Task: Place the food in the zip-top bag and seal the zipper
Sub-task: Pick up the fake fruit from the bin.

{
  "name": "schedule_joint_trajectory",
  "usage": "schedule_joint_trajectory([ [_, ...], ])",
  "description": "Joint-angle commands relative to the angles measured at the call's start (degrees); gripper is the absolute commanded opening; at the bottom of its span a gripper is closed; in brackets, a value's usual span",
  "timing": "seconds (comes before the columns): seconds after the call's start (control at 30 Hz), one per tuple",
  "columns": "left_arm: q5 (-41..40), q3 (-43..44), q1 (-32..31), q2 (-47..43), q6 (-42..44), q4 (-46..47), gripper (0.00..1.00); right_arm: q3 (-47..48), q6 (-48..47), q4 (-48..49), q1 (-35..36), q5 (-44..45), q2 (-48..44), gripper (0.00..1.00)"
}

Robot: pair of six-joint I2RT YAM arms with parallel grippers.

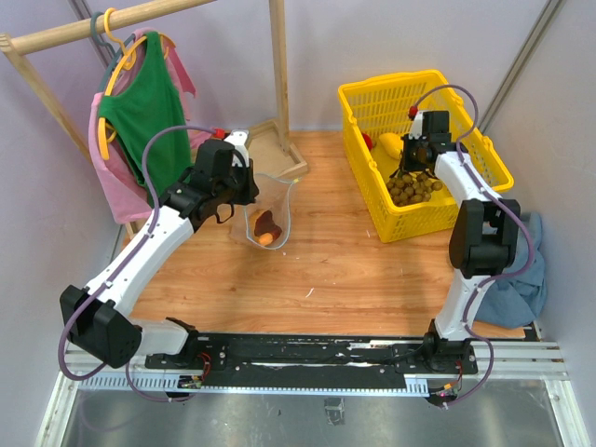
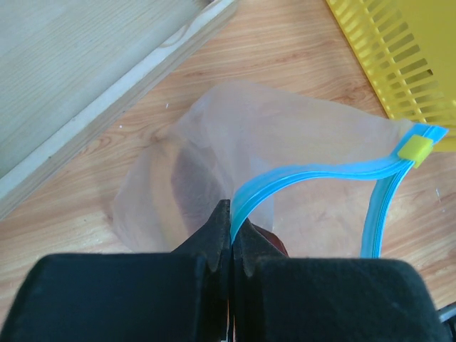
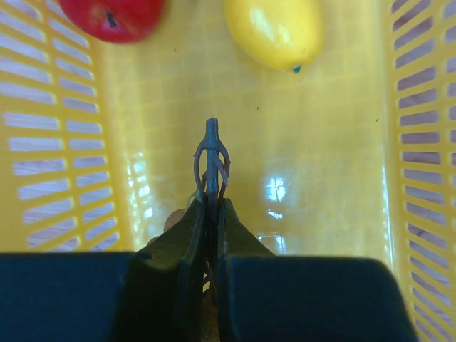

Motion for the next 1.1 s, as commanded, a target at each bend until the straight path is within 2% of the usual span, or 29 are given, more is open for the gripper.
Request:
schedule_joint_trajectory([
  [0.0, 2.70, -0.40, 0.65, -0.99, 1.18, 2.80, 0.00, -2.66, 1.65, 5.64, -0.30, -0.60, -5.32, 0.01],
  [0.53, 6.60, -0.90, 0.61, -1.83, 1.60, 3.10, 0.00, -15.12, -0.17, 21.68, 2.81, 5.75, -31.04, 0.01],
  [0.77, 9.46, 1.04, 0.56, -1.10, -0.10, 1.65, 0.00, -18.20, 0.77, 27.26, 6.06, -4.36, -39.25, 0.00],
  [1.07, 9.62, 2.69, -1.43, -0.30, -3.75, -0.75, 0.00, -24.01, 2.85, 39.84, 18.21, -17.79, -45.51, 0.01],
])
